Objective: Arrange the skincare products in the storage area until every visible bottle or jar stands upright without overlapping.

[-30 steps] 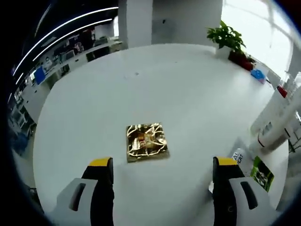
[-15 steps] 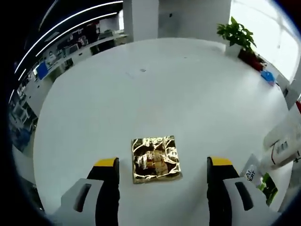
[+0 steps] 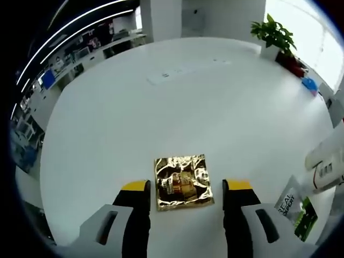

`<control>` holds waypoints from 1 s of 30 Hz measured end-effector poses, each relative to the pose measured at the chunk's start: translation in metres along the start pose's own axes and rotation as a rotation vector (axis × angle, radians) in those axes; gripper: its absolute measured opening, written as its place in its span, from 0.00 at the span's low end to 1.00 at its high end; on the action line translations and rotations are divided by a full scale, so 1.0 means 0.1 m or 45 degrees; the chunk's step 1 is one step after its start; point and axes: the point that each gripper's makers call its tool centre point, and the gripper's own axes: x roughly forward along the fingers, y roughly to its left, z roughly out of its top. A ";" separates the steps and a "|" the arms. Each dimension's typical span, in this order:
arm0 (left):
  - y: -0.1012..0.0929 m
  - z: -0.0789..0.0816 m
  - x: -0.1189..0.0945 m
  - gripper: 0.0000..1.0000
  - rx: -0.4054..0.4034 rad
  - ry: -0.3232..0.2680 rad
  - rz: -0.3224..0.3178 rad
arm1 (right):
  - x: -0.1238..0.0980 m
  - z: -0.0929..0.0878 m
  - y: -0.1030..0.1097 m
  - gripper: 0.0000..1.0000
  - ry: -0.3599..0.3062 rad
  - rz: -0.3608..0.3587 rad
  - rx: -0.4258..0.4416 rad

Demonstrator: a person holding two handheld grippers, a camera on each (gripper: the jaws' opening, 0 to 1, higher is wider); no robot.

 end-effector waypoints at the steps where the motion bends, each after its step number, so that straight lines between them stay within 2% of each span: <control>1: -0.01 0.00 0.00 0.44 0.005 -0.002 -0.005 | 0.00 0.00 0.00 0.88 -0.002 -0.001 -0.001; 4: -0.04 0.00 0.00 0.37 0.020 -0.004 -0.019 | 0.00 0.00 -0.01 0.88 -0.004 -0.004 -0.002; 12: -0.03 -0.02 -0.03 0.37 -0.001 0.001 -0.036 | 0.00 0.01 0.00 0.88 -0.006 -0.003 -0.003; 17: -0.04 0.00 -0.11 0.37 0.040 -0.007 -0.046 | 0.00 0.01 0.01 0.88 -0.008 -0.001 -0.002; 23: -0.06 0.08 -0.24 0.37 0.206 -0.006 -0.106 | 0.00 0.01 0.01 0.88 -0.008 0.005 -0.006; 25: -0.11 0.08 -0.30 0.37 0.277 0.014 -0.158 | 0.00 0.02 0.01 0.88 -0.011 0.005 -0.007; 27: -0.11 0.06 -0.35 0.37 0.381 0.041 -0.163 | 0.00 0.02 0.02 0.88 -0.010 0.008 -0.006; 30: -0.15 0.02 -0.41 0.37 0.477 0.070 -0.198 | 0.01 0.01 0.02 0.88 -0.008 0.009 -0.010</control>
